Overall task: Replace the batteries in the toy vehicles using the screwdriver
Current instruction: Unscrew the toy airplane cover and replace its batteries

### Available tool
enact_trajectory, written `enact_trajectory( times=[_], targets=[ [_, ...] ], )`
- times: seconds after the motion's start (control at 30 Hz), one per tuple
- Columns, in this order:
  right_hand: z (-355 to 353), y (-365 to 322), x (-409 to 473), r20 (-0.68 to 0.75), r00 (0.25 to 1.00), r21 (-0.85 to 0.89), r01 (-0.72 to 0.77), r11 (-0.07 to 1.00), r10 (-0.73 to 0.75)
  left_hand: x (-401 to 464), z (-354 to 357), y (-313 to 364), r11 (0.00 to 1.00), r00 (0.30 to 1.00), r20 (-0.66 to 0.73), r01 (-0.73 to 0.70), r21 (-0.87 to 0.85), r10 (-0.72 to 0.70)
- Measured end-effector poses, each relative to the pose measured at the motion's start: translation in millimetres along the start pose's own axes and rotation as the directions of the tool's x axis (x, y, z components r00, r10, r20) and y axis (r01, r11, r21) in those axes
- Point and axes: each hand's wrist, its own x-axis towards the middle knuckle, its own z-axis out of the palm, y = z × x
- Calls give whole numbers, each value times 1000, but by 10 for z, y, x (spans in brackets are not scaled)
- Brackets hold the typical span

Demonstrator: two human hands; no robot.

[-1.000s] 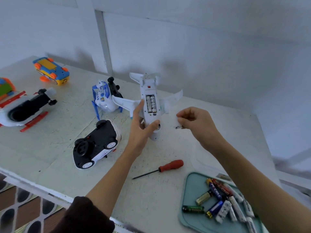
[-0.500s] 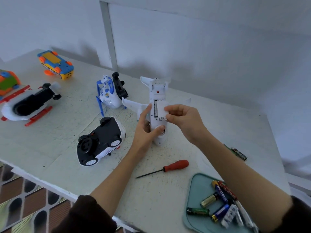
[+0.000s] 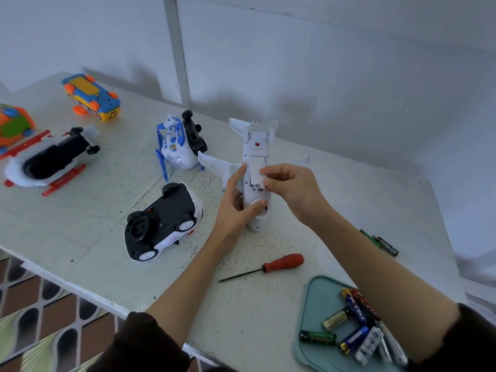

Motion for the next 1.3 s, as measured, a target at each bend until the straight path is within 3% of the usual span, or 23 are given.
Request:
enact_trajectory(
  times=[0.43,0.57,0.73,0.87,1.03,1.3],
  targets=[
    [-33,-14,-19,-12,1000,16,1,1000,-1,-10,1,0,1000,1000,10,-10,11,10],
    [-42,-20,-19,42,999,6,6,1000,-6,-11,4,10,1000,1000,5,-9,10,9],
    [-54,-4,-29,40,992,-137,123,983,-118,-16,5,17,1000,1000,-1,-6,-2,6],
    [-30,76,9,44,922,-506,353,787,-385,-12,1,14,1000,1000,-12,6,-3,-6],
    [-18,211,48,145,818,-680,492,544,-557,-17,-19,-3,1000,1000,-12,14,-1,-14],
    [-68,224,89,240,799,-707,533,466,-551,-22,-14,18,1000,1000,4,5,-5,-5]
  ],
)
